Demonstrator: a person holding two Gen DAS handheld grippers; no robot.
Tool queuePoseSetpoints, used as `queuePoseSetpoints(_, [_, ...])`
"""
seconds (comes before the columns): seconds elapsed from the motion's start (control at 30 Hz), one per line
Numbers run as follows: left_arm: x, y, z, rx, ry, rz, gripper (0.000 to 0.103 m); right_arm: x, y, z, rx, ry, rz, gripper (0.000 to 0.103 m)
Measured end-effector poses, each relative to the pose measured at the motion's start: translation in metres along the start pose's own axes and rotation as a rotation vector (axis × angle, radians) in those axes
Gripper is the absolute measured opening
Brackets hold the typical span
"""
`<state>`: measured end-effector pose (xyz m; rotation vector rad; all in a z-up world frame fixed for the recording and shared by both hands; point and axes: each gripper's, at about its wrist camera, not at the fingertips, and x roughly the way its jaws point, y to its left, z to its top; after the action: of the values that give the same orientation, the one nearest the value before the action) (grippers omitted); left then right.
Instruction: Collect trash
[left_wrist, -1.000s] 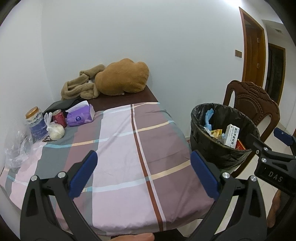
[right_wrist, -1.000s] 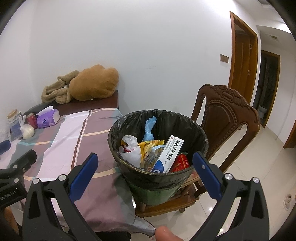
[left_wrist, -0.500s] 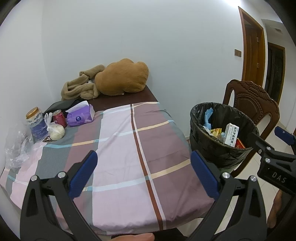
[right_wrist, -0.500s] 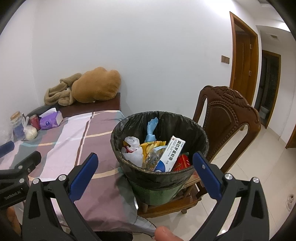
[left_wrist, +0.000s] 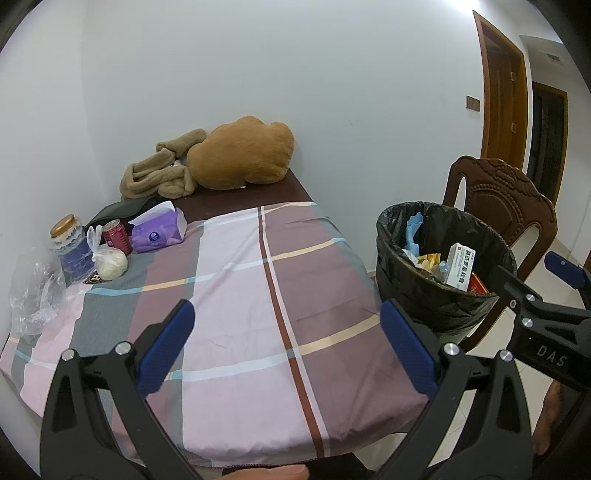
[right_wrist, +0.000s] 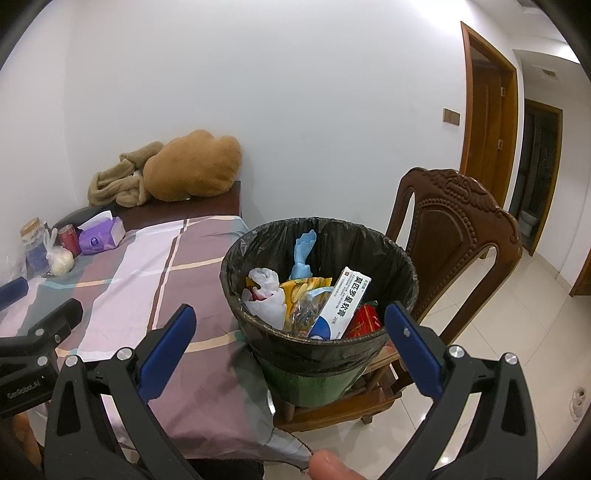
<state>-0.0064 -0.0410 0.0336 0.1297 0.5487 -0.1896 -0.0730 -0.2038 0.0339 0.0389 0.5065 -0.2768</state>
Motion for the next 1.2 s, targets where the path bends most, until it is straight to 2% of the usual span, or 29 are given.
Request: queuePoseSetpoints(1.2, [0.008,0.001,0.0,0.005,0.024,-0.021,0.1,0.014,-0.002,0.0,-0.014,0.022,0.009,0.1])
